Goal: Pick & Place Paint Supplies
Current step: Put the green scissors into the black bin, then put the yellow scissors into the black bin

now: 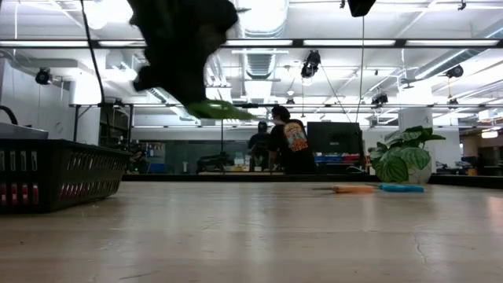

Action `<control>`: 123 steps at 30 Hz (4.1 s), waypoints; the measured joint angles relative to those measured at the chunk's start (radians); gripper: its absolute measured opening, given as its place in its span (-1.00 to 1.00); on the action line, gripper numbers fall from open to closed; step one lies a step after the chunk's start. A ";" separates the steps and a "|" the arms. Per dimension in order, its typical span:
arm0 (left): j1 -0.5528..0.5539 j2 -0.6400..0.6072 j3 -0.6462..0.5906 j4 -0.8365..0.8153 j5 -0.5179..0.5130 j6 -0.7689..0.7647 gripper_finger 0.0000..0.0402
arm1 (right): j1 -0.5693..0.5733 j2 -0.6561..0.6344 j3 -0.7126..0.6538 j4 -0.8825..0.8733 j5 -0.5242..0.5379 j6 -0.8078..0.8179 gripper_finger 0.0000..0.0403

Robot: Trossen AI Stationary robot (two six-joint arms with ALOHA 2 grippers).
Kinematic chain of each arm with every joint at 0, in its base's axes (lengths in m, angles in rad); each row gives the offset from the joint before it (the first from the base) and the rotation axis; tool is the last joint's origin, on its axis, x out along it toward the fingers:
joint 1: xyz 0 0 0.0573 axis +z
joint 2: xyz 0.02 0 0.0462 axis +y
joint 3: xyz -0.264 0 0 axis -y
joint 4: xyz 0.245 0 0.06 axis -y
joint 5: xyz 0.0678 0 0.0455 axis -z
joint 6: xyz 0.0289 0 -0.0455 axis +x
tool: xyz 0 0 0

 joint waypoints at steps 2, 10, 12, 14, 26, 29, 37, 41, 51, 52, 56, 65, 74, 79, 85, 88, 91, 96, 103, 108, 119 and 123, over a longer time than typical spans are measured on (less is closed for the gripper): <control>-0.030 -0.037 0.000 -0.060 -0.058 -0.113 -0.98 | 0.000 0.000 0.000 0.000 0.000 0.000 0.04; -0.143 -0.160 0.000 -0.315 -0.103 -0.511 -0.98 | 0.000 0.000 0.000 0.000 0.000 0.000 0.04; -0.182 -0.179 0.000 -0.366 -0.102 -0.622 -0.98 | 0.000 0.000 0.000 0.000 0.000 0.000 0.04; -0.226 -0.191 0.000 -0.426 -0.104 -0.739 -0.98 | 0.000 0.000 0.000 0.000 0.000 0.000 0.04; -0.488 -0.194 -0.041 -0.548 -0.114 -1.340 -0.98 | 0.000 0.000 0.000 0.000 0.000 0.000 0.04; -0.519 -0.194 -0.073 -0.509 -0.113 -1.391 -0.98 | 0.000 0.000 0.000 0.000 0.000 0.000 0.04; -0.541 -0.194 -0.180 -0.374 -0.102 -1.413 -0.98 | 0.000 0.000 0.000 0.000 0.000 0.000 0.04; -0.541 -0.194 -0.224 -0.319 -0.102 -1.413 -0.98 | 0.000 0.000 0.000 0.000 0.000 0.000 0.04; -0.540 -0.194 -0.326 -0.209 -0.102 -1.429 -0.98 | 0.000 0.000 0.000 0.000 0.000 0.000 0.04; -0.540 -0.194 -0.338 -0.198 -0.102 -1.429 -0.98 | 0.000 0.000 0.000 0.000 0.000 0.000 0.04; -0.538 -0.196 -0.379 -0.144 -0.103 -1.432 -0.98 | 0.000 0.000 0.000 0.000 0.000 0.000 0.04; -0.538 -0.197 -0.381 -0.132 -0.105 -1.405 -0.85 | 0.000 0.000 0.000 0.000 0.000 0.000 0.04; -0.534 -0.196 -0.377 -0.130 -0.114 -1.401 -0.65 | 0.000 0.000 0.000 0.000 0.000 0.000 0.04; -0.534 -0.199 -0.377 -0.131 -0.114 -1.401 -0.64 | 0.000 0.000 0.000 0.000 0.000 0.000 0.04; -0.533 -0.233 -0.344 -0.170 -0.135 -1.336 -0.64 | 0.000 0.000 0.000 0.000 0.000 0.000 0.04; -0.529 -0.239 -0.306 -0.227 -0.185 -1.321 -0.64 | 0.000 0.000 0.000 0.000 0.000 0.000 0.04; -0.511 -0.240 -0.271 -0.260 -0.232 -1.268 -0.64 | 0.000 0.000 0.000 0.000 0.000 0.000 0.04; -0.430 -0.240 -0.212 -0.234 -0.287 -1.006 -0.64 | 0.000 0.000 0.000 0.000 0.000 0.000 0.04; -0.257 -0.240 -0.199 -0.094 -0.379 -0.619 -0.64 | 0.000 0.000 0.000 0.000 0.000 0.000 0.04; -0.123 -0.238 -0.281 0.202 -0.443 -0.234 -0.64 | 0.000 0.000 0.000 0.000 0.000 0.000 0.04; 0.146 -0.201 -0.525 0.929 -0.095 0.216 -0.64 | 0.000 0.000 0.000 0.001 0.000 0.000 0.04; 0.208 -0.126 -0.523 1.011 0.005 0.263 -0.64 | 0.000 0.000 0.000 0.000 0.000 0.000 0.04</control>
